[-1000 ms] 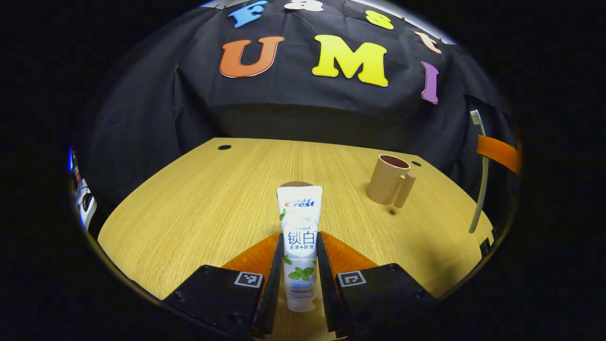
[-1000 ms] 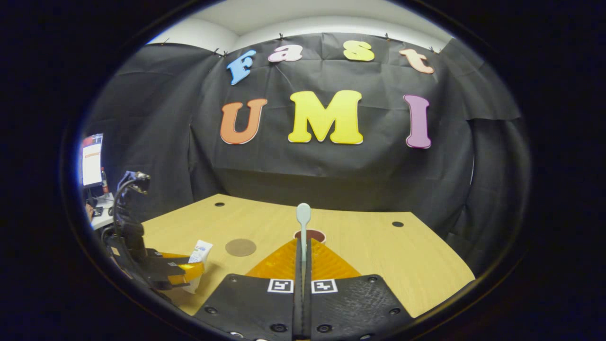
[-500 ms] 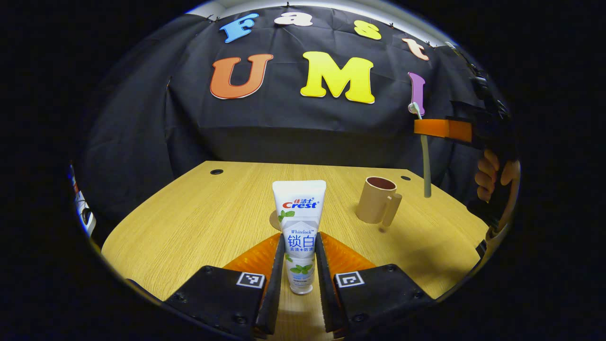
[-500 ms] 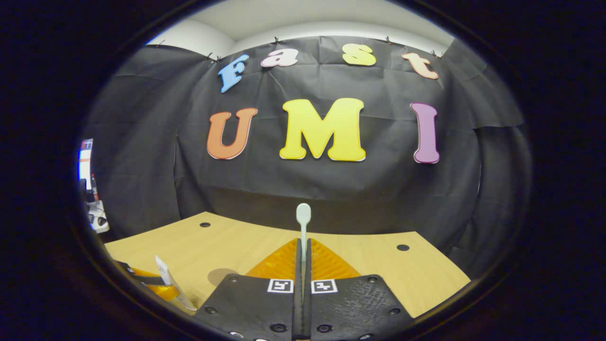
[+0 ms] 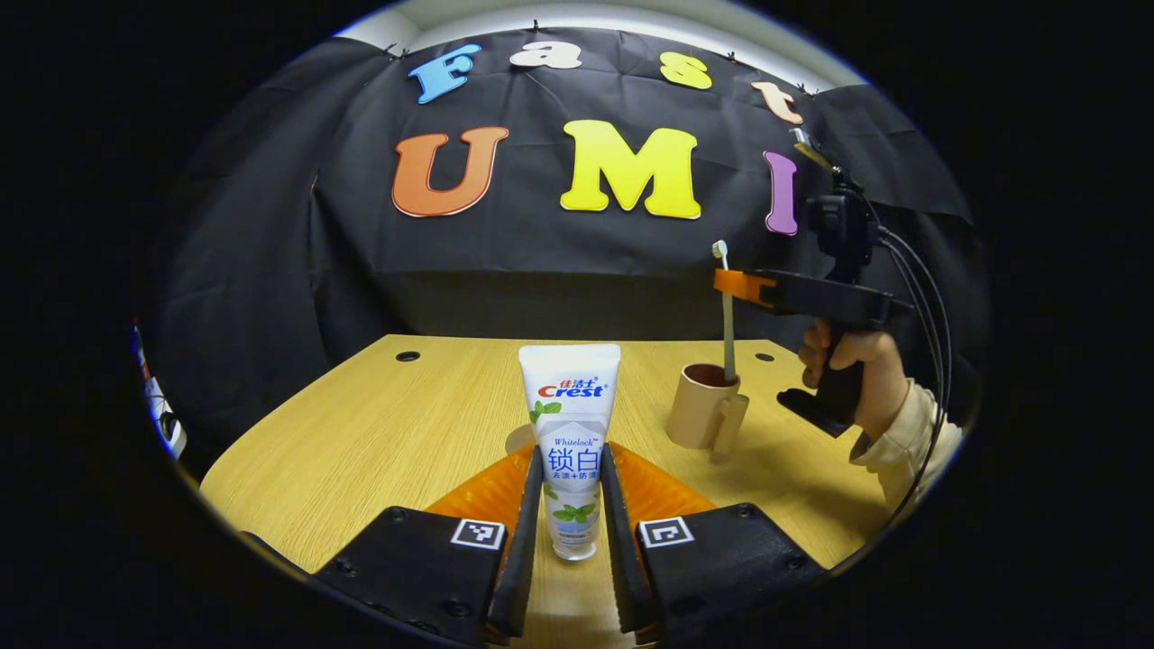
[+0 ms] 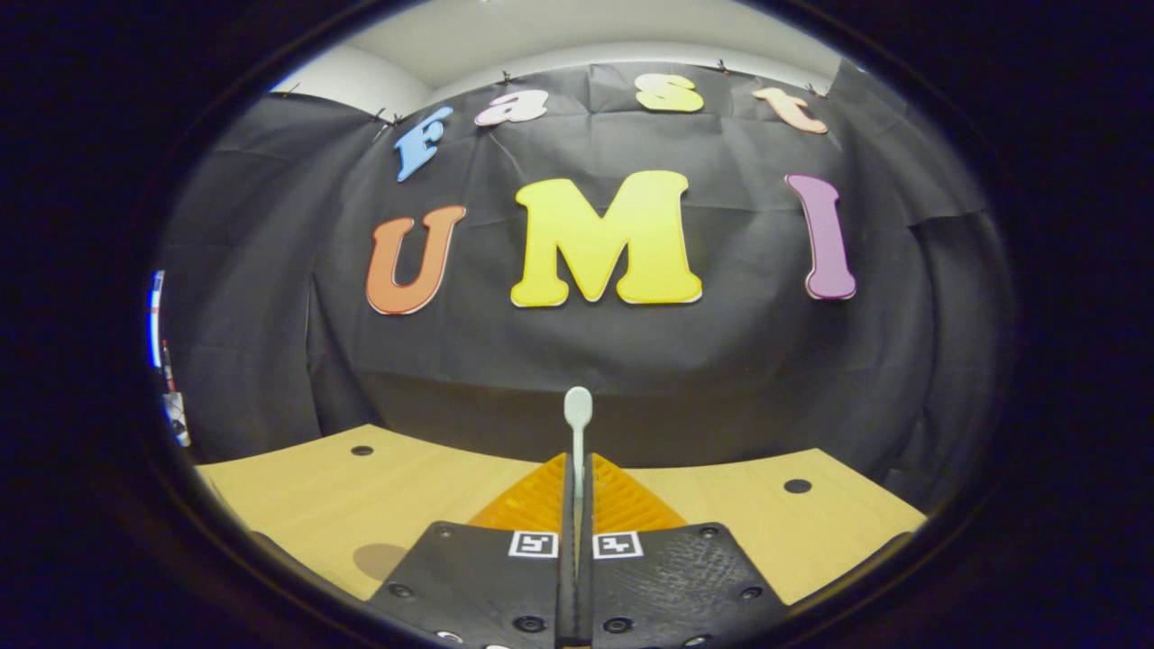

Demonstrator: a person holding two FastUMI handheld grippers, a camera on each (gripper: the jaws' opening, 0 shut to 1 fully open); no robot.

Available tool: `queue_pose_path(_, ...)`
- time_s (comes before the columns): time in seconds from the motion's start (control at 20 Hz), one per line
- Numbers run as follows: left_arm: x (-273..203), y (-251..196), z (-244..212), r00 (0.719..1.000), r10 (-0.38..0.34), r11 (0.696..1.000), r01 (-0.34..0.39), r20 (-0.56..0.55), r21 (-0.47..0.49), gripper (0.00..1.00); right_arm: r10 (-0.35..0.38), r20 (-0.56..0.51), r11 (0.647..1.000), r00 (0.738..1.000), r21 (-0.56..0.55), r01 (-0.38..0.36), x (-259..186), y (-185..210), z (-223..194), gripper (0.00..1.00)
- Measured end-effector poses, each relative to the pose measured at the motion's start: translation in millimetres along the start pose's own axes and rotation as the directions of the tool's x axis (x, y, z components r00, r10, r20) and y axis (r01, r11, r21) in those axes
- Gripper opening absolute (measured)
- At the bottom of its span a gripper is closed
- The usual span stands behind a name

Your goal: Put the toothbrush and toothpaste on the desktop into the cup, then pick up the cup and place it on the coaster on the desktop.

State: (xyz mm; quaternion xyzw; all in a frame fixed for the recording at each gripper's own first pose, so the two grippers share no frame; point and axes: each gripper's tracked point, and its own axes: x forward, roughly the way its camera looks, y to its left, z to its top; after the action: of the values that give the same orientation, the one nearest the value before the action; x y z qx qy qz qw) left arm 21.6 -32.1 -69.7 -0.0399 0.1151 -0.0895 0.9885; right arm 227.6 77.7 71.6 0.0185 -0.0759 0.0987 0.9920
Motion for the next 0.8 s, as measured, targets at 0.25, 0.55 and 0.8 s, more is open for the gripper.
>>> queue_pose_path(0.25,7.9,-7.8,5.4,1.0,-0.009,1.0,0.01,-0.005,0.01,0.4,0.014,-0.036,1.0,0.999,-0.024,-0.015,12.9,-1.5,-20.9,0.0)
queue_pose_path(0.55,21.2,-20.8,17.0,1.0,-0.017,0.999,0.017,0.0,0.028,0.4,0.06,-0.106,0.997,0.993,-0.051,-0.066,2.0,2.6,-39.2,0.05)
queue_pose_path(0.8,38.3,-27.5,29.0,1.0,-0.012,1.0,0.011,0.004,0.011,0.4,0.099,-0.083,0.989,0.992,-0.098,-0.107,-26.0,0.9,-33.0,0.67)
